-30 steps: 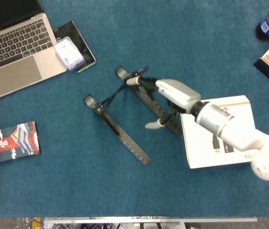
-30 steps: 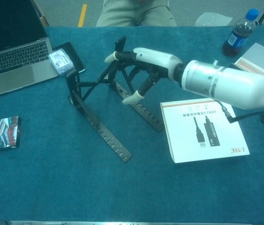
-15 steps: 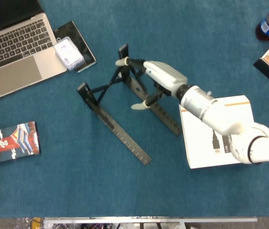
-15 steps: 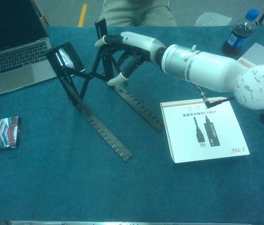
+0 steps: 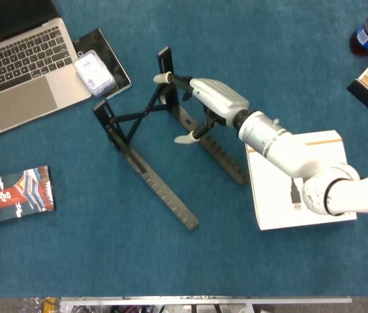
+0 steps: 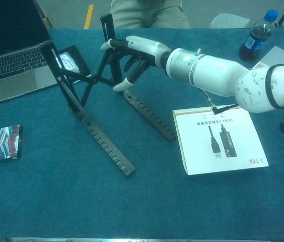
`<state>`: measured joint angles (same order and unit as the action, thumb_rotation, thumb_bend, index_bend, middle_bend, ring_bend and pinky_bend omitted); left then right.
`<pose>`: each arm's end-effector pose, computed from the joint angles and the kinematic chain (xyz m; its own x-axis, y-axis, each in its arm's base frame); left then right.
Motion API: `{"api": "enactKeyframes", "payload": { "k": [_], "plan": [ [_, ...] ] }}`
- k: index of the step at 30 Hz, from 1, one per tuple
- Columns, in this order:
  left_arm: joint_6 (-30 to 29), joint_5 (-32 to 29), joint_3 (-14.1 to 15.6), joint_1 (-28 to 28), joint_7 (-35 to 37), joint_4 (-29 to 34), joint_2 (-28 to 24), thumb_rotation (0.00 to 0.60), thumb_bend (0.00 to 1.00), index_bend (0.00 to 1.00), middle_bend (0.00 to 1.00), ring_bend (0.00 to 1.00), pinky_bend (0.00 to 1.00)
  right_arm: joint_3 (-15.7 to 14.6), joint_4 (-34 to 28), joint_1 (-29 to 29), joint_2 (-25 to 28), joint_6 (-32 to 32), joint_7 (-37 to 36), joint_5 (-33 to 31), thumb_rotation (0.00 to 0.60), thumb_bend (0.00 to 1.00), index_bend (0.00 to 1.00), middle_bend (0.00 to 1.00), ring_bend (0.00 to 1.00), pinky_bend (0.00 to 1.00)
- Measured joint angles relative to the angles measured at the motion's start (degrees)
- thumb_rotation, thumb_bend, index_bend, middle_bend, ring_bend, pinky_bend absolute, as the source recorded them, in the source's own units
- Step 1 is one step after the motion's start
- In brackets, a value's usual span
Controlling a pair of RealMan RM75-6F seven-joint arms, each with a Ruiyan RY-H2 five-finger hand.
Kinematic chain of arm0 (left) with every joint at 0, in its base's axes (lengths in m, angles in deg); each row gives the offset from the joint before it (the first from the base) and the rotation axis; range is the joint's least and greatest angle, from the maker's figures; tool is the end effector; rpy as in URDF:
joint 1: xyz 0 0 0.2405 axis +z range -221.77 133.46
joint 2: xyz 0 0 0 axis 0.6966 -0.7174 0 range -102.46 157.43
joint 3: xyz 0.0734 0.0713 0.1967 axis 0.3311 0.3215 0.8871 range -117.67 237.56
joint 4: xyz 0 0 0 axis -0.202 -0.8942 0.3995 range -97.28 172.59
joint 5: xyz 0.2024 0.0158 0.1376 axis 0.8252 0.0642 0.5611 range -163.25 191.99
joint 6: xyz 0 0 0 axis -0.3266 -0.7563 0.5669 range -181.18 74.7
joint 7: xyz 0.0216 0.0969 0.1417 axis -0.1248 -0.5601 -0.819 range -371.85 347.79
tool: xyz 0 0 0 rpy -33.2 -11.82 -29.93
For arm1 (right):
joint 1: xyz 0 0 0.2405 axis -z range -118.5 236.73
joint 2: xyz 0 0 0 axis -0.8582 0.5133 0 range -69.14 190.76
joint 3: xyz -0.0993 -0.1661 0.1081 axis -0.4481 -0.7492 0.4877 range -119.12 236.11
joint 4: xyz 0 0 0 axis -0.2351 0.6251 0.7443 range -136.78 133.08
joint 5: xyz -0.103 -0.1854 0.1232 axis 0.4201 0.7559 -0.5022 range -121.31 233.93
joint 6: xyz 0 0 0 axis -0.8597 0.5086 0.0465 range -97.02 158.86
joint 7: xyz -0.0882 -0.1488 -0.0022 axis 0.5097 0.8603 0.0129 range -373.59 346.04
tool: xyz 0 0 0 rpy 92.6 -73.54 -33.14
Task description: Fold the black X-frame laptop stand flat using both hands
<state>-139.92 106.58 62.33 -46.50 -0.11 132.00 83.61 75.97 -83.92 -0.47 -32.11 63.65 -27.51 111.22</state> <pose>-0.3011 0.1744 0.1329 0.3058 0.0921 0.9476 0.9518 -0.0531 -0.3020 0.0038 -0.3631 -0.1149 -0.0358 -0.7007 0.7126 -0.9282 -0.2409 -0.2835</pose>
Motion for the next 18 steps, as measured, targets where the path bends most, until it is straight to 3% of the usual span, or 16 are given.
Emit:
{"api": "enactKeyframes", "payload": {
  "k": [18],
  "plan": [
    [0.3,0.6,0.1,-0.3,0.0,0.7,-0.5,0.6,0.28,0.09,0.08,0.0,0.0,1.8,-5.0,1.9,2.8,0.9,-3.2,5.0,0.6,0.06,0.14,0.23,0.14,0.28]
  ]
}}
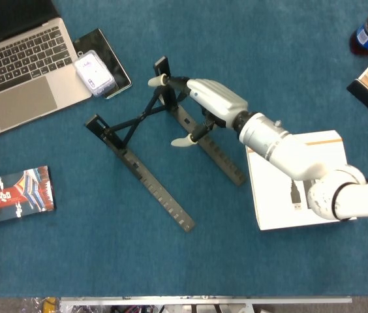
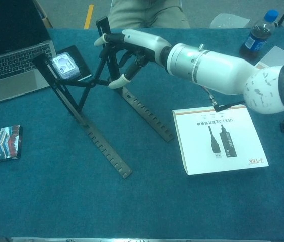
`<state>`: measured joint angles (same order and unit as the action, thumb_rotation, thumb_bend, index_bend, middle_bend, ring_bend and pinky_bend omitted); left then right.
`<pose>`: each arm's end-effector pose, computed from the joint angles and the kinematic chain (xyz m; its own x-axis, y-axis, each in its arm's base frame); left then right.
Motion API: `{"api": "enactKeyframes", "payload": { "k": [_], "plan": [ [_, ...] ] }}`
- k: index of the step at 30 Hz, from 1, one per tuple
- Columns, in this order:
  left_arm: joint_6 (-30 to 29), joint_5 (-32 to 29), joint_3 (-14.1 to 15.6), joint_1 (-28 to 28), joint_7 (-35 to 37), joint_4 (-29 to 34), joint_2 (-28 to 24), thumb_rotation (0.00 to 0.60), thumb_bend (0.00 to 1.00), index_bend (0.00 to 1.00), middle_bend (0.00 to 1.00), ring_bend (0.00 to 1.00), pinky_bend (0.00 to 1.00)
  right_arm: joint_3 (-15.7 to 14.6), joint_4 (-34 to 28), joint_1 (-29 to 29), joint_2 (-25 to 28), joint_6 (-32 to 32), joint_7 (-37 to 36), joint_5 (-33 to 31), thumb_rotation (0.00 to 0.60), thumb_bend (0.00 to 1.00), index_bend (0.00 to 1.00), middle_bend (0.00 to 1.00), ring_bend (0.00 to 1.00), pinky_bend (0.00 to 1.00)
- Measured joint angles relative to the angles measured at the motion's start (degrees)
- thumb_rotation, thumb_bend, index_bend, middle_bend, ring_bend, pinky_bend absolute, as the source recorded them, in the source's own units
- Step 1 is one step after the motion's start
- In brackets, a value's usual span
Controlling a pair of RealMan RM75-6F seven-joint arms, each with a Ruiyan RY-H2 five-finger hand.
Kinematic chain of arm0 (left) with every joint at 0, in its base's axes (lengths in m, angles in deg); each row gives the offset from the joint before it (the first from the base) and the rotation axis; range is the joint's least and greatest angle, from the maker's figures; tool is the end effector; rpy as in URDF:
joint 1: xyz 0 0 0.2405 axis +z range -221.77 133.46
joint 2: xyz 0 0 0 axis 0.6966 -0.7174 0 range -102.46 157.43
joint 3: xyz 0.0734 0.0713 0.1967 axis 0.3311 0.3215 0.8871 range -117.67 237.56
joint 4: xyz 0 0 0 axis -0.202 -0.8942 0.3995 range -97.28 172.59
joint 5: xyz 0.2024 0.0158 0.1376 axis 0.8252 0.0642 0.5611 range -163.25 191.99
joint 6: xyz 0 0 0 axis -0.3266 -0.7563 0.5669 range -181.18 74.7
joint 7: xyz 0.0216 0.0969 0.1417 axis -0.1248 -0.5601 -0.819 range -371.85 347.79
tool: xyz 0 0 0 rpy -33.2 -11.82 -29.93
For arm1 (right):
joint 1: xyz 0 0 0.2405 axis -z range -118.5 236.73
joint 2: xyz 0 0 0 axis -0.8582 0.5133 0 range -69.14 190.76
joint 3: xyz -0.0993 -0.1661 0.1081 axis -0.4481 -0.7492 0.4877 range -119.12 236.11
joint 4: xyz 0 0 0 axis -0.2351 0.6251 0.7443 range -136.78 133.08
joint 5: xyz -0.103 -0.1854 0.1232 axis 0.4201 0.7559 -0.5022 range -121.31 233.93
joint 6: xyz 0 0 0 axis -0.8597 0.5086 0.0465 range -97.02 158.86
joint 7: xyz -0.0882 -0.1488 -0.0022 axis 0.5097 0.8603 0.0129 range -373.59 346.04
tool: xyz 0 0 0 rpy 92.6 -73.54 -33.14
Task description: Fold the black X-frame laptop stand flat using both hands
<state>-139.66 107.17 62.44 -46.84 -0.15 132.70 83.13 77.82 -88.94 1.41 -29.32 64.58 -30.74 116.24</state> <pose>-0.2972 0.1754 0.1322 0.3041 0.0986 0.9475 0.9520 -0.0669 -0.2986 0.0200 -0.3542 -0.0972 -0.0585 -0.7027 0.7090 -0.8955 -0.2770 -0.3484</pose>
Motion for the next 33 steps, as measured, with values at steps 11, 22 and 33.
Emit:
{"api": "enactKeyframes", "payload": {
  "k": [11,22,33],
  "plan": [
    [3.0,2.6,0.8,-2.2,0.5,2.5,-0.5,0.6,0.28,0.09,0.07,0.0,0.0,-0.1,-1.6,1.4,1.9,-0.1,-2.9,2.7,0.6,0.06,0.14,0.23,0.14,0.28],
    [10.5,5.2,1.7,-7.4,0.4,7.4,-1.1,0.45,0.27,0.07,0.07,0.0,0.0,0.3,-4.0,2.8,3.6,0.4,-6.9,6.6,0.6,0.06,0.14,0.23,0.14,0.28],
    [21.4,-1.6,-0.5,-13.7,-4.7,14.0,1.1,0.243,0.26,0.03,0.04,0.0,0.0,0.2,-7.8,5.1,7.4,3.2,-10.1,11.1,0.6,0.06,0.14,0.23,0.14,0.28]
  ]
}}
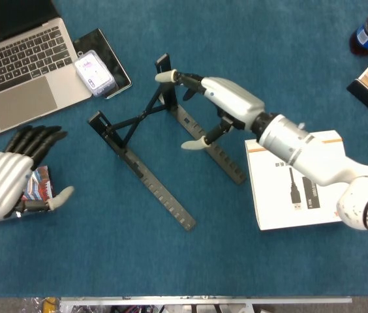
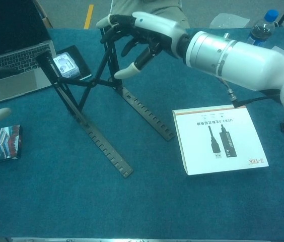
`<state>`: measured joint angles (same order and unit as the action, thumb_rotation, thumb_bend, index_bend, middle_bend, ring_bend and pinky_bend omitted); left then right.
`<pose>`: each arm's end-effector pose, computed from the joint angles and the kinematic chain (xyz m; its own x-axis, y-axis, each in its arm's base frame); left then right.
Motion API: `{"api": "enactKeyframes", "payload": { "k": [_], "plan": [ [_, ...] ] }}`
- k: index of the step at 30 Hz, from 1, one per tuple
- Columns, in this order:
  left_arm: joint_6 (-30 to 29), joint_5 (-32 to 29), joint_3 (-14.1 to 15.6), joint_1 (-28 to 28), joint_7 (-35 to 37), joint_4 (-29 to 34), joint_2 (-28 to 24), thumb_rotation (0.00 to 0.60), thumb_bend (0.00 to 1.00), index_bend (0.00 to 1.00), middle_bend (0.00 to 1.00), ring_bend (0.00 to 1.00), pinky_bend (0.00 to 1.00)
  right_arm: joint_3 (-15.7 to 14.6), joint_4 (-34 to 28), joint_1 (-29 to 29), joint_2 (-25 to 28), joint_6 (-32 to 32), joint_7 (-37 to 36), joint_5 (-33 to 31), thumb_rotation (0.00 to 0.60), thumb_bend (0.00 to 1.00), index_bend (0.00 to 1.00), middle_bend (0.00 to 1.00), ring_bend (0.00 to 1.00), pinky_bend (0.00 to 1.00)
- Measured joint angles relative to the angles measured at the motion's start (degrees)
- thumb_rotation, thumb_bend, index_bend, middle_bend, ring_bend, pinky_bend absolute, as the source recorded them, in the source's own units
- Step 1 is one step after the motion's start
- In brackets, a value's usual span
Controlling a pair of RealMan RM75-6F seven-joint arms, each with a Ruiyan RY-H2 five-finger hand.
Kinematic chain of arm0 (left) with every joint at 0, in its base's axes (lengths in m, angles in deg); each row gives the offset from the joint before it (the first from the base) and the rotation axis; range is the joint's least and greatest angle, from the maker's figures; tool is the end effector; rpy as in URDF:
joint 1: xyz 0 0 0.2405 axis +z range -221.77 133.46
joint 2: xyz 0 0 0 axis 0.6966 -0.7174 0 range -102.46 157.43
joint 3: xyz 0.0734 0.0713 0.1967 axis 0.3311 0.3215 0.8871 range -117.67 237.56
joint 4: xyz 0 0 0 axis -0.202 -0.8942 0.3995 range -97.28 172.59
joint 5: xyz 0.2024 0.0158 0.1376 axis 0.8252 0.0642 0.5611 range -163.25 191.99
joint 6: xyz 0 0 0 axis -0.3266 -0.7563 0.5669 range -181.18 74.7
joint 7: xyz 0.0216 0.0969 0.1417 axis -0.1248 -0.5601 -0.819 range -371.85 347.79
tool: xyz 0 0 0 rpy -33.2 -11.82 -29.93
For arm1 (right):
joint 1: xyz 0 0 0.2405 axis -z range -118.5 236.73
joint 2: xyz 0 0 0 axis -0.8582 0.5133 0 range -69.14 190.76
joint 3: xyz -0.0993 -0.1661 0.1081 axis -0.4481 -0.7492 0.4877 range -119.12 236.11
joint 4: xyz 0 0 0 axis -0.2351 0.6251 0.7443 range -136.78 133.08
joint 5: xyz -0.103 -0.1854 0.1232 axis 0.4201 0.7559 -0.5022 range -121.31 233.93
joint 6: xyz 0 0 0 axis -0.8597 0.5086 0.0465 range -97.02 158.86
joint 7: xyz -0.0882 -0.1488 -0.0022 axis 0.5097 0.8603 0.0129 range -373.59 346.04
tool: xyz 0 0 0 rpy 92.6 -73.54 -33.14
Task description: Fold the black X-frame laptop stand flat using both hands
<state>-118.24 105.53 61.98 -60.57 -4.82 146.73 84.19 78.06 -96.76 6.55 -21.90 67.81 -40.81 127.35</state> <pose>-0.2114 0.2146 0.0483 0.2222 0.4041 0.8873 0.9630 -0.2334 -0.1349 0.0163 -0.3432 -0.0586 -0.1097 -0.6965 0.7092 -0.8466 -0.3083 -0.4338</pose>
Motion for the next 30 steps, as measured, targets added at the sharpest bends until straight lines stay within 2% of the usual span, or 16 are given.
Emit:
{"api": "enactKeyframes", "payload": {
  "k": [3,7,9,21,30],
  "plan": [
    [2.2,-2.8,-0.9,-1.5,-2.8,1.0,1.0,0.25,0.26,0.02,0.03,0.0,0.0,0.0,-0.9,0.9,1.3,1.3,-0.8,0.9,0.6,0.06,0.14,0.23,0.14,0.28],
    [4.1,-6.7,-2.1,-3.2,-7.2,1.9,3.0,0.303,0.26,0.0,0.02,0.0,0.0,-0.1,-1.7,1.8,2.9,2.7,-1.7,1.9,0.6,0.06,0.14,0.23,0.14,0.28],
    [4.9,-9.2,-2.8,-4.0,-9.7,2.2,4.4,0.308,0.26,0.0,0.02,0.0,0.0,-0.1,-2.1,2.2,3.8,3.3,-2.3,2.4,0.6,0.06,0.14,0.23,0.14,0.28],
    [7.1,-24.5,-6.1,-8.9,-23.6,2.9,12.1,0.283,0.26,0.0,0.0,0.0,0.0,-0.5,-3.3,3.3,6.7,5.3,-5.0,4.5,0.6,0.06,0.14,0.23,0.14,0.29],
    [6.7,-33.5,-8.0,-12.2,-27.7,2.5,15.3,0.265,0.26,0.0,0.0,0.0,0.0,-1.0,-2.8,2.8,7.0,5.8,-6.4,5.5,0.6,0.06,0.14,0.23,0.14,0.29]
  ]
}}
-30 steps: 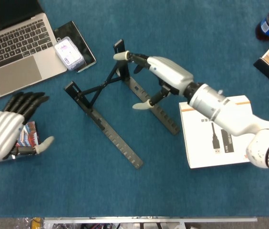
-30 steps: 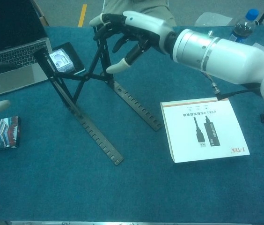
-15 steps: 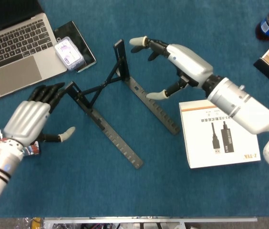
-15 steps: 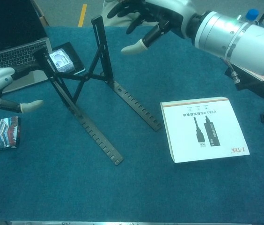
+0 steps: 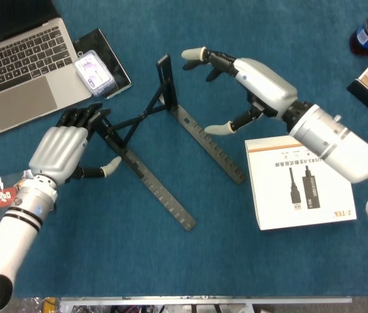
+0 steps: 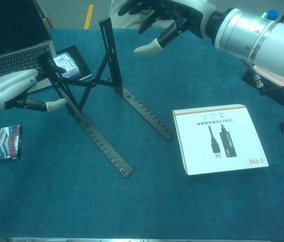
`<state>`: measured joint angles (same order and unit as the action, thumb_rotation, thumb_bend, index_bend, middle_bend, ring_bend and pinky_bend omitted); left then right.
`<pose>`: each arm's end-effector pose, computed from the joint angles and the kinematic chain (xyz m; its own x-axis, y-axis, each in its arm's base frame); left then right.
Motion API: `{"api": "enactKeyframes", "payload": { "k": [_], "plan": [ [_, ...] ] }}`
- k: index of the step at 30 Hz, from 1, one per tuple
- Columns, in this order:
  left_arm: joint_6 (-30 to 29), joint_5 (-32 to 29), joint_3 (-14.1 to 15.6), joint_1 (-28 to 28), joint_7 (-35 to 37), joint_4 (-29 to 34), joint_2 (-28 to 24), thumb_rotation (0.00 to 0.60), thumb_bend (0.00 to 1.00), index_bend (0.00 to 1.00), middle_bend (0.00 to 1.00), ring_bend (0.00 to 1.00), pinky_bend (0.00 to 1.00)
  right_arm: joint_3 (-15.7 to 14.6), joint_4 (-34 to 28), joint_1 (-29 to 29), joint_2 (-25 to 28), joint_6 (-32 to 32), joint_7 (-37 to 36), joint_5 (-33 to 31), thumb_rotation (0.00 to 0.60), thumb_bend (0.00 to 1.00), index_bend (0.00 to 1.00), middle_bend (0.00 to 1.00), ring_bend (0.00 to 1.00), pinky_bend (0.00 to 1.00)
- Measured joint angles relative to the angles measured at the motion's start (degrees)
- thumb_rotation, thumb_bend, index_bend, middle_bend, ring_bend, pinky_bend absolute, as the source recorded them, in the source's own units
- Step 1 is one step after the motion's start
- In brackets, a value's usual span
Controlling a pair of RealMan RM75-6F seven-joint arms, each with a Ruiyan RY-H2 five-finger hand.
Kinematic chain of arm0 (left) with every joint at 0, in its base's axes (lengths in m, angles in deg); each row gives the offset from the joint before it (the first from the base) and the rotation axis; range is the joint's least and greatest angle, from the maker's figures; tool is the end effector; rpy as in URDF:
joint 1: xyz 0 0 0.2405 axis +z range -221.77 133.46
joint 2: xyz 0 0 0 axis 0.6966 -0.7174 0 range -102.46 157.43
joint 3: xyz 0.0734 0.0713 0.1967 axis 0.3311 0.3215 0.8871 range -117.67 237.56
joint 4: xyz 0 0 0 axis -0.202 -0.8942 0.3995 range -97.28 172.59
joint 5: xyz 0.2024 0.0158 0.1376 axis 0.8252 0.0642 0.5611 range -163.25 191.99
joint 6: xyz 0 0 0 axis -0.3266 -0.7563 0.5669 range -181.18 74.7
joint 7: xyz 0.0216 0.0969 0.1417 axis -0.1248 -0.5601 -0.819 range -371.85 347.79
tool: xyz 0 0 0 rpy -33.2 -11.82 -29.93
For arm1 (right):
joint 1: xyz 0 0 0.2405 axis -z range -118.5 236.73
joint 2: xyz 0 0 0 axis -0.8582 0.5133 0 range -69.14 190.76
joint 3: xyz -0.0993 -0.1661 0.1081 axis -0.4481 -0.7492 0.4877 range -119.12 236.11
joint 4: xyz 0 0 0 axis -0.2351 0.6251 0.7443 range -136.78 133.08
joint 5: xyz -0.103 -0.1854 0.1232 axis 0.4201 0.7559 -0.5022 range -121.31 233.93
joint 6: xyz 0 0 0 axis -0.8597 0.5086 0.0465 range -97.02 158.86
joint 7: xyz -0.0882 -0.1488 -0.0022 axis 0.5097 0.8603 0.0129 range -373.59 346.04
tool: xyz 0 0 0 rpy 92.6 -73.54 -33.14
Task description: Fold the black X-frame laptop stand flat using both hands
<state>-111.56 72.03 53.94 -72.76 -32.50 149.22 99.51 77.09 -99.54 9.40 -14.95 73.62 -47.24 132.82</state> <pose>-0.1553 0.2664 -0.0173 0.2497 0.4569 0.8537 0.9680 -0.1419 -0.2072 -0.0019 -0.3534 -0.0177 -0.1510 -0.6318 0.7603 -0.8261 -0.3418 -0.4481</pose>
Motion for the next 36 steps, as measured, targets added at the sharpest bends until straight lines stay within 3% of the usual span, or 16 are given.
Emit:
{"api": "enactKeyframes", "payload": {
  "k": [11,17,36],
  "plan": [
    [1.2,-6.9,-0.6,-3.8,-1.9,-4.8,3.6,0.265,0.26,0.0,0.0,0.0,0.0,-0.5,0.6,-0.7,-0.2,0.1,-0.6,0.1,0.6,0.06,0.14,0.23,0.14,0.29],
    [1.3,-7.4,-0.1,-4.7,-2.2,-7.2,5.2,0.268,0.26,0.0,0.0,0.0,0.0,-0.8,0.4,-0.7,0.3,0.3,-0.5,0.0,0.6,0.06,0.14,0.23,0.14,0.29],
    [0.3,-5.9,1.3,-6.0,-3.0,-16.1,9.5,0.362,0.26,0.0,0.0,0.0,0.0,-1.8,-0.4,-0.2,1.2,1.4,0.0,-0.5,0.6,0.06,0.14,0.23,0.14,0.29]
  ]
}}
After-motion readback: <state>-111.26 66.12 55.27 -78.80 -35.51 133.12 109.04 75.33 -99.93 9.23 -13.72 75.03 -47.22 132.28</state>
